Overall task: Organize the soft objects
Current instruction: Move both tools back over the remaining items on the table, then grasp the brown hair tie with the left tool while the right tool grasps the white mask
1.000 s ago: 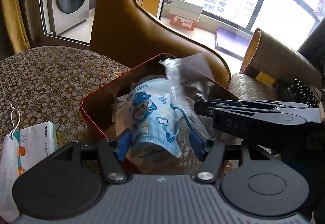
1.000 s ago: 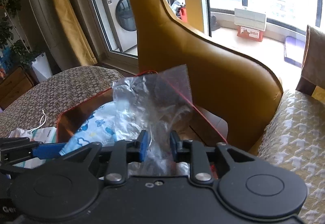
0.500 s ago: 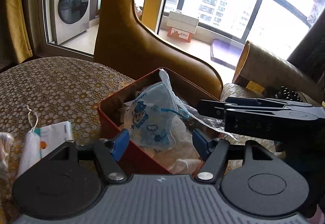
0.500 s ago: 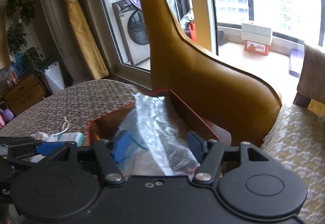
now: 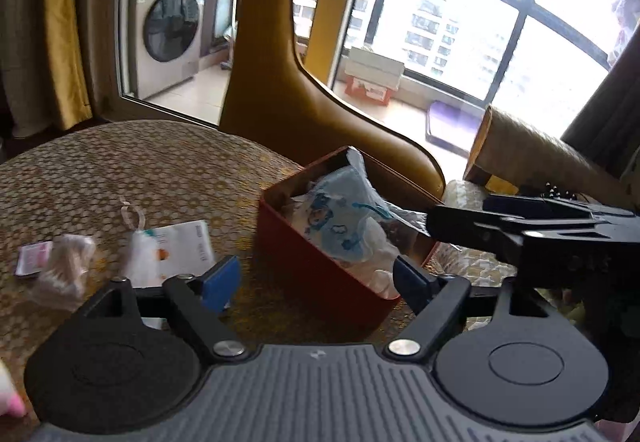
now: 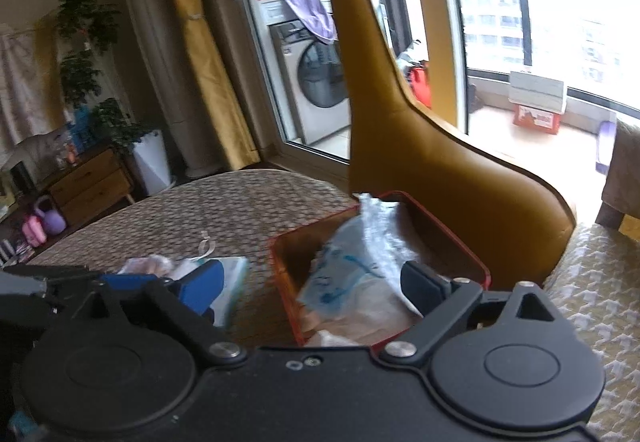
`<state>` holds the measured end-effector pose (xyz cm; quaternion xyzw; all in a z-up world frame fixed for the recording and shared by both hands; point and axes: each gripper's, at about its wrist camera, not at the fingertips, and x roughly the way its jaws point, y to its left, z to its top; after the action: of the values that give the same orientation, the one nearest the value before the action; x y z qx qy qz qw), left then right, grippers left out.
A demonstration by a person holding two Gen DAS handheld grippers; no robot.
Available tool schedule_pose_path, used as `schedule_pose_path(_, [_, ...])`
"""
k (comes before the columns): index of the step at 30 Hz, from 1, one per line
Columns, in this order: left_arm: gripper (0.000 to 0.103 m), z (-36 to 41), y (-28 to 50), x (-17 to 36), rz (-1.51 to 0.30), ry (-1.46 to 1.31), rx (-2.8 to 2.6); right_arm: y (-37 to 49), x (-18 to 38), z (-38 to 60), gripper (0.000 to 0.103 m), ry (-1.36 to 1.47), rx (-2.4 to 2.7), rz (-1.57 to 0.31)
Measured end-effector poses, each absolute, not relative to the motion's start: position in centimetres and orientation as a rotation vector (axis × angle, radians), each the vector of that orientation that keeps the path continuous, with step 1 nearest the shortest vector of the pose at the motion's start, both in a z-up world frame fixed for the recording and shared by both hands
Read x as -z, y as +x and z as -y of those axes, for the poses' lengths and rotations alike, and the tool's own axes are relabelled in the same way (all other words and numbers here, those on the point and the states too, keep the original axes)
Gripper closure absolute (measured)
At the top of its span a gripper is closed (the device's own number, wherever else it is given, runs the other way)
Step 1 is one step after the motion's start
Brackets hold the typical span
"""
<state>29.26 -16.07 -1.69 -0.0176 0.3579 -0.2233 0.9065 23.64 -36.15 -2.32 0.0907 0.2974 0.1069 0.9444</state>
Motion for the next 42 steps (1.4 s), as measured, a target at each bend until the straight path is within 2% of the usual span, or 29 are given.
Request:
schedule_pose_path(5, [0.018, 12.9, 27.1, 1.0, -0.723, -0.053, 0.424, 21.9, 1.3, 34.4, 0.005, 0.183, -0.264, -0.594])
schedule_pose_path(12, [0.004, 8.5, 24.3, 0.6, -0.687, -0.049, 0.358, 20.9, 0.4, 31.6, 0.004, 0.179, -0.315, -0.591])
schedule_pose_path(26, [0.002, 1.7, 20.1, 2.8, -0.635, -0.019, 0.164, 21.6, 0.8, 23.7, 0.004, 0.107, -0.375, -0.674])
schedule_pose_path(37, [0.003, 0.4, 21.1, 7.7, -0.677, -0.069, 0.109, 25.0, 2.7, 18.9, 0.005, 0.049, -0.377, -0.754])
schedule_pose_path(42, [0.003, 1.2, 22.2, 9.5, -0.680, -0.023, 0.096, 27.2, 4.1, 17.3, 0.008, 0.005, -0.372, -0.784])
